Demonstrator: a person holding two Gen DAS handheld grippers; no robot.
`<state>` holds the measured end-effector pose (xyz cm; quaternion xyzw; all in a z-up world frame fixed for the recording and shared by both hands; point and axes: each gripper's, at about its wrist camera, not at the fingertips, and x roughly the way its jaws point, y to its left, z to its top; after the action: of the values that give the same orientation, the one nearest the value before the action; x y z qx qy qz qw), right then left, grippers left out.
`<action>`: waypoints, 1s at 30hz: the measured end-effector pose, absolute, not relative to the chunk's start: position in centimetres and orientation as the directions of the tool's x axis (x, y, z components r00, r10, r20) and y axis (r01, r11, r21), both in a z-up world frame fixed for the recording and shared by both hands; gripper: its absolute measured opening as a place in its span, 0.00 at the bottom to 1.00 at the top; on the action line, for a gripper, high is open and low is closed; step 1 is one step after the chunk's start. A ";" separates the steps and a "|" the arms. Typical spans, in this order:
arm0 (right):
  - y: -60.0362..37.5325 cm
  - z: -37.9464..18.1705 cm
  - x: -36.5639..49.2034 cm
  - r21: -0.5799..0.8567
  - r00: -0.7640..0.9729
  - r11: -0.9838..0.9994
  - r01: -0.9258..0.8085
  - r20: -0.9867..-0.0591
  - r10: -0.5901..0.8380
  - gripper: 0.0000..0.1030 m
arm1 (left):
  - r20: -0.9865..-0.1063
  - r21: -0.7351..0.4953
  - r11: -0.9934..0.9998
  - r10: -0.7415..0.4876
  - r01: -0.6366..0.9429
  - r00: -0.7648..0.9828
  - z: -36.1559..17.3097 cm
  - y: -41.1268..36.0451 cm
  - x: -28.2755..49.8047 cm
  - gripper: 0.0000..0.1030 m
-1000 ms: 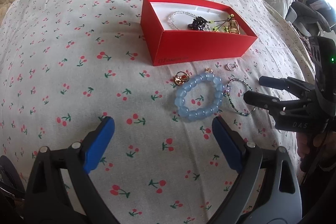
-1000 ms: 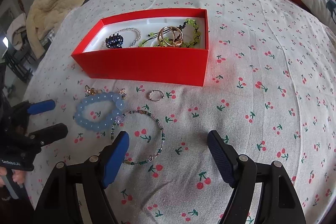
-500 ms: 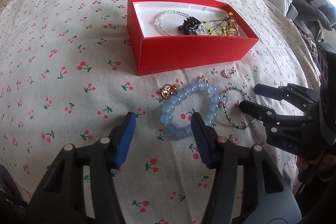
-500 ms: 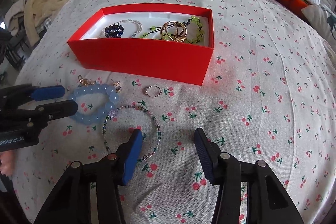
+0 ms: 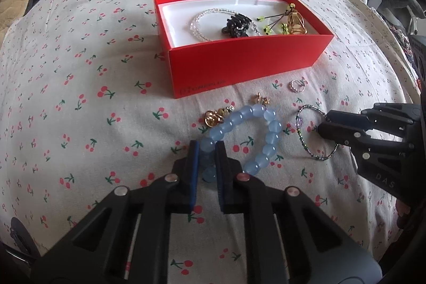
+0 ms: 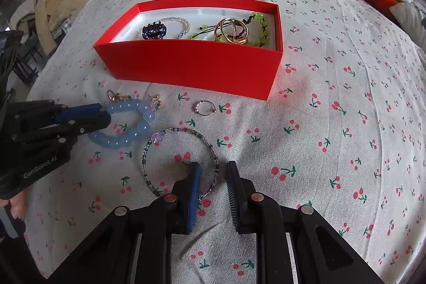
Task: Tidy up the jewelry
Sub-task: 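Grasp the light-blue bead bracelet with the left tool while the right tool grasps the thin beaded bracelet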
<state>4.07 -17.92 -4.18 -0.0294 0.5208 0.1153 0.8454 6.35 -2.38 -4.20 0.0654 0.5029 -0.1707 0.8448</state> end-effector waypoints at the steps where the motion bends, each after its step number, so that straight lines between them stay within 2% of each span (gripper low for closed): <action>1: -18.0 -4.2 4.0 0.077 0.426 0.970 -0.231 -0.888 0.172 0.11 | -0.873 -0.068 0.935 -0.224 0.348 0.433 -4.2 -2.3 6.3 0.13; 6: -19.2 -4.1 3.7 0.129 0.413 0.962 -0.242 -0.883 0.223 0.05 | -0.879 -0.094 0.938 -0.236 0.334 0.415 -3.9 -1.7 5.7 0.13; 17: -20.4 -3.8 3.3 0.161 0.433 0.957 -0.243 -0.864 0.255 0.05 | -0.880 -0.156 0.931 -0.282 0.329 0.382 -3.9 1.3 4.3 0.12; 20: -20.9 -3.5 3.2 0.184 0.461 0.950 -0.254 -0.840 0.286 0.06 | -0.870 -0.152 0.927 -0.289 0.342 0.399 -3.7 1.6 4.0 0.13; 22: -21.2 -3.4 3.1 0.194 0.467 0.947 -0.254 -0.834 0.296 0.13 | -0.865 -0.144 0.926 -0.289 0.349 0.410 -3.7 1.8 3.8 0.13; 25: -21.8 -3.4 3.0 0.201 0.464 0.950 -0.237 -0.836 0.293 0.13 | -0.863 -0.138 0.929 -0.283 0.343 0.419 -3.7 1.9 4.0 0.30; 27: -22.0 -3.5 2.9 0.199 0.461 0.952 -0.232 -0.839 0.288 0.13 | -0.867 -0.090 0.939 -0.238 0.331 0.437 -3.8 1.8 4.2 0.46; 30: -21.7 -3.6 2.7 0.195 0.454 0.950 -0.245 -0.843 0.290 0.13 | -0.879 -0.026 0.941 -0.182 0.337 0.441 -4.3 1.3 4.6 0.50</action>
<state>2.71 -21.73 -3.57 0.0228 0.4985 0.1569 0.8523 4.62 1.32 -4.29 0.0762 0.5058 -0.1534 0.8454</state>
